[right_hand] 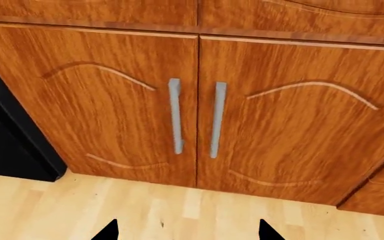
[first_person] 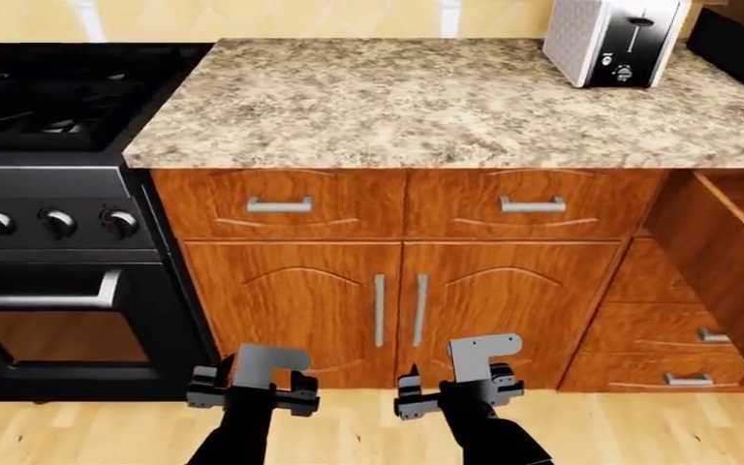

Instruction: Pick and place the shaker into the drawer. Then close the cabinet.

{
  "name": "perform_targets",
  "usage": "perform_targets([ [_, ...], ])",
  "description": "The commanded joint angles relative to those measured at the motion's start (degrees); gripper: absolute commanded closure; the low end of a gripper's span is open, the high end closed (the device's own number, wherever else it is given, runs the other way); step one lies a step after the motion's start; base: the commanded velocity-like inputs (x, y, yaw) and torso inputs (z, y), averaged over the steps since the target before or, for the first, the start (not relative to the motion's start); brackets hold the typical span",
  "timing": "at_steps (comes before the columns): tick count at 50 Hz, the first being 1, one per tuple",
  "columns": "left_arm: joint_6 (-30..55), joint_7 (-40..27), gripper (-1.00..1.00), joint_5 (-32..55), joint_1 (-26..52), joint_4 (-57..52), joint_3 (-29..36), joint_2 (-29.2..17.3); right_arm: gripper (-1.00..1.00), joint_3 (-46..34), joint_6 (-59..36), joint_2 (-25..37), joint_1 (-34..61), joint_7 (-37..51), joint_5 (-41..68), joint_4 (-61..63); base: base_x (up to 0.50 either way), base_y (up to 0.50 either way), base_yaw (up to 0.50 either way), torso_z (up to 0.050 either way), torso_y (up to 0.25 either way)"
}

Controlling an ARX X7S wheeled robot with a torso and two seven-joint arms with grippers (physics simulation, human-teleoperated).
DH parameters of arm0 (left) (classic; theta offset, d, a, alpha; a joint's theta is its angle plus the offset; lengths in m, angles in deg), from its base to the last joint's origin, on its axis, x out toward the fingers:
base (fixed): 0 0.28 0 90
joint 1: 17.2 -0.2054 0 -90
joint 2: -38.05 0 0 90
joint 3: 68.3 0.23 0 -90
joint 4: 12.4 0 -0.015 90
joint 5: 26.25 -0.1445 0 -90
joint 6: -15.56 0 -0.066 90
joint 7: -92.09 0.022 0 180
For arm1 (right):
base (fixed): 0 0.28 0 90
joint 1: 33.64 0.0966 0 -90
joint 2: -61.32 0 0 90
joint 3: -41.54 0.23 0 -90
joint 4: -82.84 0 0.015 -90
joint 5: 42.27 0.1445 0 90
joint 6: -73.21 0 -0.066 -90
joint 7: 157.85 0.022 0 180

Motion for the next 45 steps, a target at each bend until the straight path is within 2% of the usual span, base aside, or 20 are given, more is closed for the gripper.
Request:
perform_targets([
  [1,0.21,0.86,-1.0,-2.49,-0.13,-0.02,-2.42,0.31,-1.0,-0.09,-0.59,0.5,-0.35,0.3,0.45,1.41,0.07,0.5,0.0,0.0,0.0],
  [9,-0.39,1.56,-1.0,-3.42,-0.24,-0.04,-3.63,0.46,-1.0,1.69,0.54,1.15,-1.1,0.73,2.27,2.65,0.08,0.5,0.0,0.0,0.0],
  [21,-0.59,1.68,-1.0,-5.79,-0.41,-0.04,-3.3,0.75,-1.0,3.02,0.18,1.81,-1.59,2.38,3.72,3.76,0.0,0.0,0.0,0.0,0.0],
  [23,-2.08,2.83,-1.0,-5.0,-0.41,-0.07,-4.2,0.79,-1.0,3.24,0.62,1.57,-1.15,3.57,3.47,2.85,0.0,0.0,0.0,0.0,0.0],
  [24,-3.54,4.09,-1.0,-3.9,-0.44,-0.42,-5.09,0.72,-1.0,3.94,-0.21,2.68,-2.13,5.18,4.39,6.22,0.0,0.0,0.0,0.0,0.0],
  [25,-3.56,5.07,-1.0,-2.43,-1.45,-3.45,-6.12,0.2,-1.0,3.96,-1.91,4.25,-3.28,7.65,4.6,10.4,0.0,0.0,0.0,0.0,0.0],
  [29,15.73,2.81,-1.0,5.44,-16.46,-37.82,-7.91,-10.42,-1.0,4.92,-13.61,19.44,-9.42,19.36,7.84,43.87,0.0,0.0,0.0,0.0,0.0],
  [32,25.27,0.82,-1.0,13.04,-20.38,-63.61,-11.65,-17.33,-1.0,8.38,-21.14,31.13,-9.54,25.42,12.44,65.5,0.0,0.0,0.0,0.0,0.0],
  [35,32.69,-2.44,-1.0,18.49,-20.69,-89.39,-16.1,-24.55,-1.0,15.23,-27.26,40.82,-5.08,30.24,20.48,78.92,0.0,0.0,0.0,0.0,0.0],
  [39,41.06,-7.11,-1.0,24.79,-17.9,-103.16,-22.7,-32.86,-1.0,19.44,-36.69,47.9,6.92,32.61,28.28,84.43,0.0,0.0,0.0,0.0,0.0],
  [45,48.08,-10.93,-1.0,32.73,-15.25,-110.52,-32.11,-41.87,-1.0,19.24,-46.44,51.14,24.2,29.93,30.2,81.24,0.0,0.0,0.0,0.0,0.0],
])
